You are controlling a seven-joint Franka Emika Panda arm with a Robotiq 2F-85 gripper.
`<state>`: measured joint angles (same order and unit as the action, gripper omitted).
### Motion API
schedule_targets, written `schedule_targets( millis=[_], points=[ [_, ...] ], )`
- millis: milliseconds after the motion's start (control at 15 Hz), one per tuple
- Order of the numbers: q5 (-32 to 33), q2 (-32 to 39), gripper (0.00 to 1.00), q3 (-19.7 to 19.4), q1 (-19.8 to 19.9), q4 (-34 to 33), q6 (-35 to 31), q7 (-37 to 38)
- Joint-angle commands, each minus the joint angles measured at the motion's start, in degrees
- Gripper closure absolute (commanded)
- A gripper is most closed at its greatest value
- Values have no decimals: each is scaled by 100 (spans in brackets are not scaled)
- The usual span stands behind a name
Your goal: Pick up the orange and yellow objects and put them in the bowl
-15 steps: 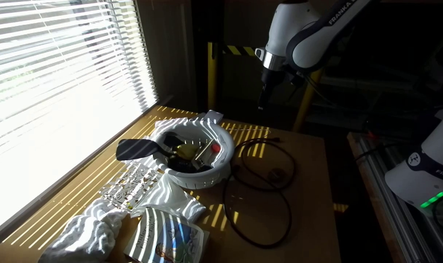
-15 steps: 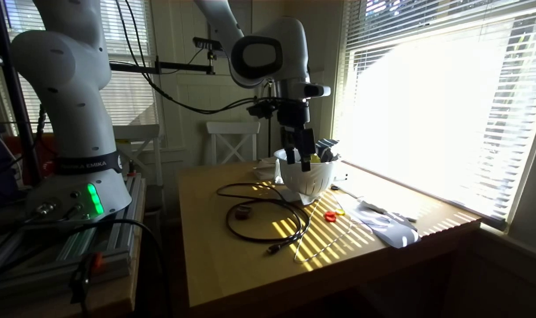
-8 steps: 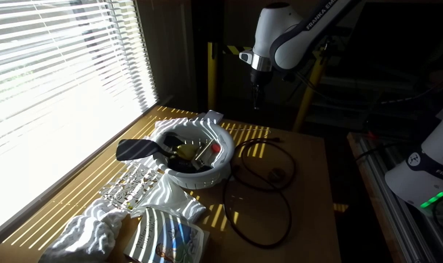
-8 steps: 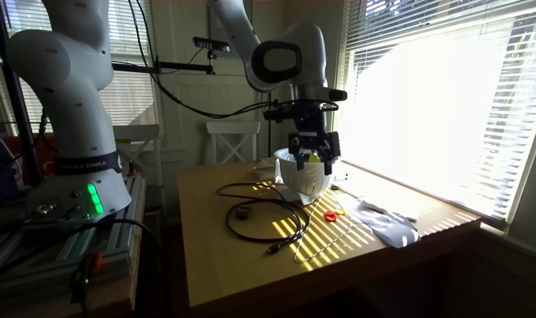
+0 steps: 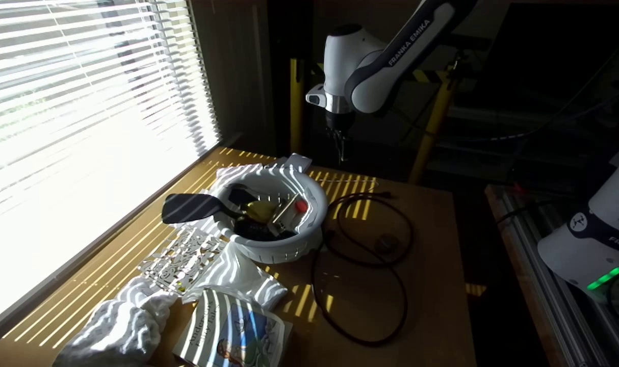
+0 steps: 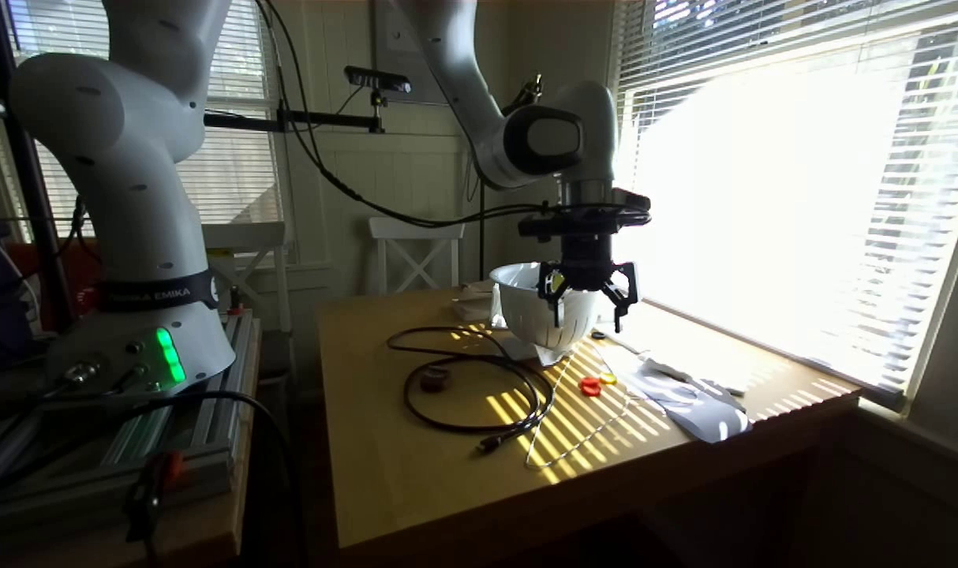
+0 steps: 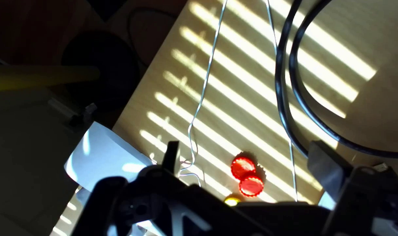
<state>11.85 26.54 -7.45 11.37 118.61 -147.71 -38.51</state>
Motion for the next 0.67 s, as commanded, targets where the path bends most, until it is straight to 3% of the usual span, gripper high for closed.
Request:
schedule_targets(
  millis=[0, 133, 200, 467, 600],
  points=[
    [333, 496, 0, -2, -122, -439, 2, 358],
    [386, 467, 0, -38, -234, -256, -382, 746],
    [256, 381, 0, 124, -29, -247, -148, 417],
    [259, 413, 0, 155, -16, -245, -185, 465],
    [185, 436, 0, 430, 247, -214, -443, -183]
  ],
)
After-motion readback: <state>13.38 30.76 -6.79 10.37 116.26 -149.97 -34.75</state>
